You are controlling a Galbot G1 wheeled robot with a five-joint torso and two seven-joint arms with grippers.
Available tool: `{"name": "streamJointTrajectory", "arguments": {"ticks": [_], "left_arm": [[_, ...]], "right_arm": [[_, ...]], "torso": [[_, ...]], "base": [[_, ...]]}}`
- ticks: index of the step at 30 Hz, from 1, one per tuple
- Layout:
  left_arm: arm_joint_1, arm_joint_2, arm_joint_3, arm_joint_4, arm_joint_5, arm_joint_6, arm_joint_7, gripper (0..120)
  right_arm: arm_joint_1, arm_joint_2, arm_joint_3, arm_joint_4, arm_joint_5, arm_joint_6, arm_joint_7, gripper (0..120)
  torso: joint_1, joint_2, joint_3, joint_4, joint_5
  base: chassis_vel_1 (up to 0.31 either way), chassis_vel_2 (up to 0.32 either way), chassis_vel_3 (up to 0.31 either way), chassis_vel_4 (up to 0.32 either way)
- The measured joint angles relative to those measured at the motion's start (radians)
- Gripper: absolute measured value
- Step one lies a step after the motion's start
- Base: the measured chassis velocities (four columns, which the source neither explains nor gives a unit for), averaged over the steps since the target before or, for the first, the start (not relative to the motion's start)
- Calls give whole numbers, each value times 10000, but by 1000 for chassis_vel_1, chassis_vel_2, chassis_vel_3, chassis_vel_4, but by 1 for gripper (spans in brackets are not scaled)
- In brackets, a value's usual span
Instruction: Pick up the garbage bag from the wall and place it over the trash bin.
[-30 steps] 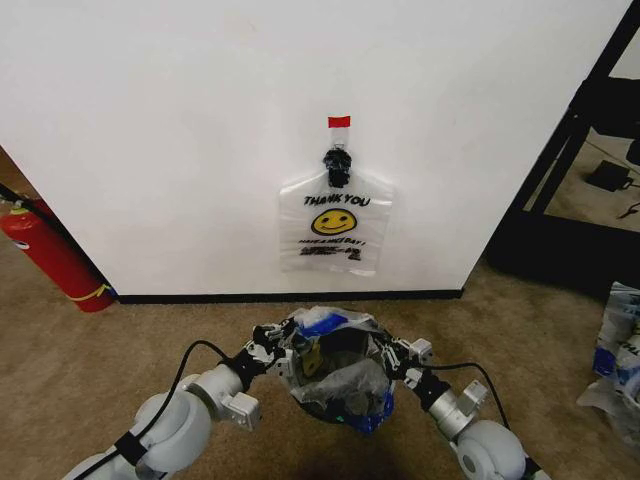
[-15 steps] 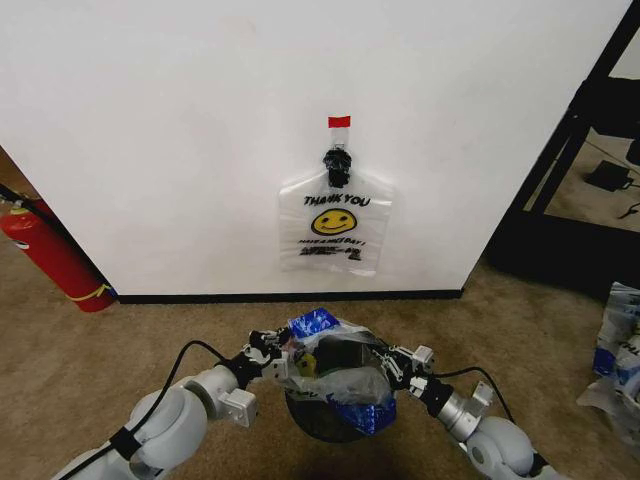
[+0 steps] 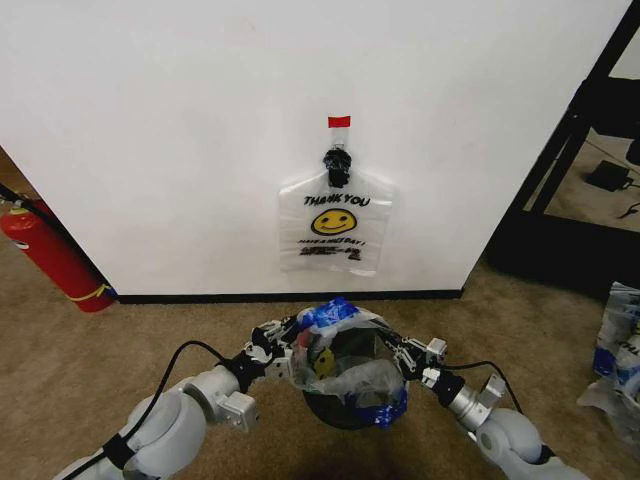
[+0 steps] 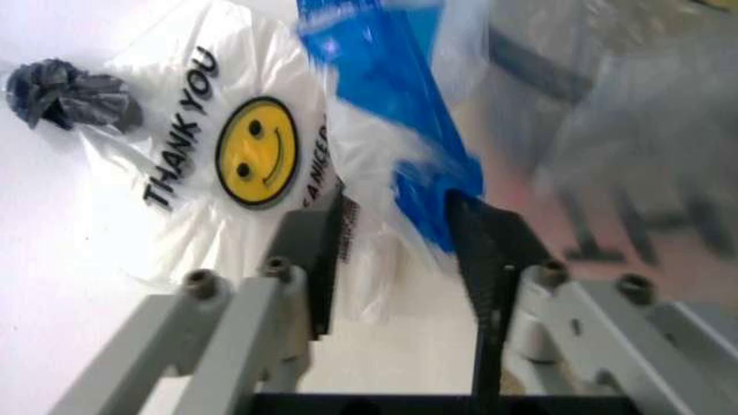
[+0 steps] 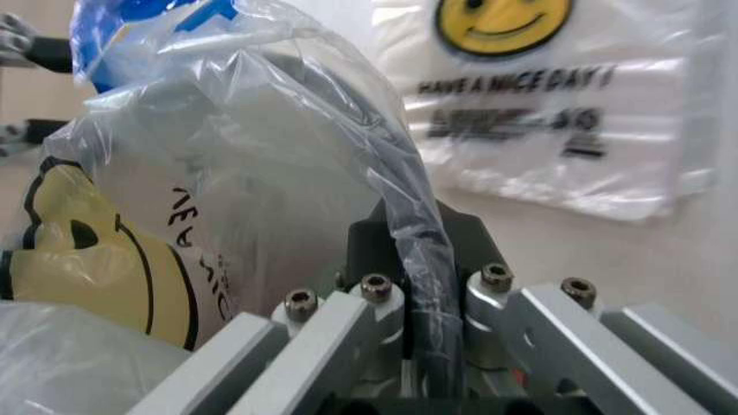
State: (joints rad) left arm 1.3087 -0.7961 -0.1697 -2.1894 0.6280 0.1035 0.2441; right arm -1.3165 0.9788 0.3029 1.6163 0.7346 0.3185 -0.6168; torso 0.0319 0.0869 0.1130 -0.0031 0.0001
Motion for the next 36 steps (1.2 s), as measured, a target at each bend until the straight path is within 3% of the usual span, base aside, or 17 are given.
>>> {"name": "streamJointTrajectory", "arguments": {"ticks": [6, 8, 13, 14, 17, 28, 36], "left_arm": [[189, -8, -376, 0, -171, -203, 263, 61], [345, -32, -500, -6, -484, -388, 306, 72], [357, -72, -475, -77, -690, -492, 163, 78], [337, -101, -427, -132, -819, -566, 59, 91], [189, -281, -106, -261, -1386, -884, -504, 99], [65, -530, 301, -71, -1982, -1254, -1165, 98], [-7, -749, 451, 329, -2558, -993, -1141, 71]], "right_arm": [[20, -12, 147, -13, -97, -24, 1002, 1], [-113, 37, 39, 153, -122, -62, 1689, 1], [-203, 65, -6, 204, -179, -64, 1737, 1], [-249, 80, -26, 223, -253, -65, 1726, 1], [-339, 104, -78, 273, -501, -56, 1663, 1], [-392, 235, -265, 498, -877, -53, 1753, 1], [-412, 390, -436, 651, -1177, -62, 1727, 1]], "torso": [[0, 0, 0, 0, -2], [0, 0, 0, 1, -1], [0, 0, 0, 1, -2], [0, 0, 0, 0, 0], [0, 0, -1, -2, -2], [0, 0, 0, 2, -1], [0, 0, 0, 1, -2]], "base": [[0, 0, 0, 0], [0, 0, 0, 0], [0, 0, 0, 0], [0, 0, 0, 0], [0, 0, 0, 0], [0, 0, 0, 0], [0, 0, 0, 0]]}}
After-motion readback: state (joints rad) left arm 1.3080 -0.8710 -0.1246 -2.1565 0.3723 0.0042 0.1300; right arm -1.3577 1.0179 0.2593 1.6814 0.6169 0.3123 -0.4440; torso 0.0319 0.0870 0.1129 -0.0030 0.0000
